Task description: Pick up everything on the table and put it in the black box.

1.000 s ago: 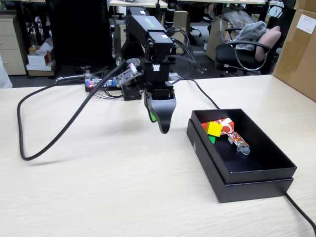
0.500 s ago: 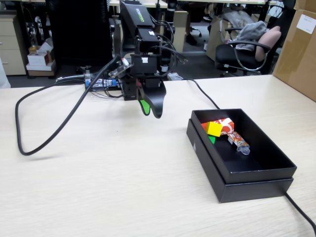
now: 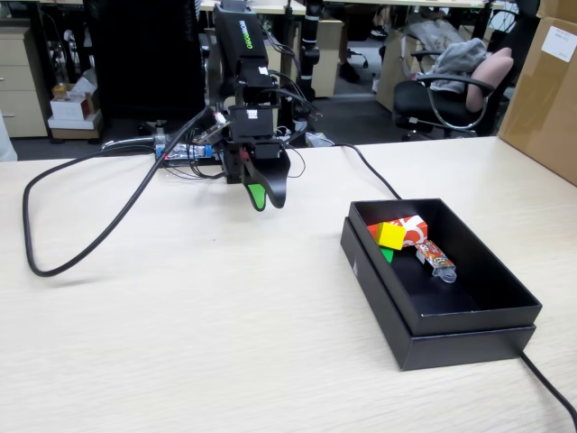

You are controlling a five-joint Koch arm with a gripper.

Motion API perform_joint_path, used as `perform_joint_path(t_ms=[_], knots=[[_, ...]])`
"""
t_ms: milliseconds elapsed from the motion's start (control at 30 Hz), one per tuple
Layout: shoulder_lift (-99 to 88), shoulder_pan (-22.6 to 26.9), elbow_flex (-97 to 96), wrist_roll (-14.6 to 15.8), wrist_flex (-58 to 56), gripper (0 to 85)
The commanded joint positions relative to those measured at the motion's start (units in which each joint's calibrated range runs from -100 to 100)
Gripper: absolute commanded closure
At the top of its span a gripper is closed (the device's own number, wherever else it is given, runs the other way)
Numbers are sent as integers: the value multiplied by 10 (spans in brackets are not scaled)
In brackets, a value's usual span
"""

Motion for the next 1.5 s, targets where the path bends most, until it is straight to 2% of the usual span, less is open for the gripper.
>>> perform_joint_path(t_ms=[0, 100, 267, 433, 1100, 1467], knots=[[-25, -4, -39, -17, 137, 342], [-25, -12, -95, -31, 209, 343], [-27, -9, -132, -30, 225, 341], [-30, -3, -189, -31, 311, 351], [-3, -9, -254, -31, 347, 352], [0, -8, -259, -18, 357, 352]])
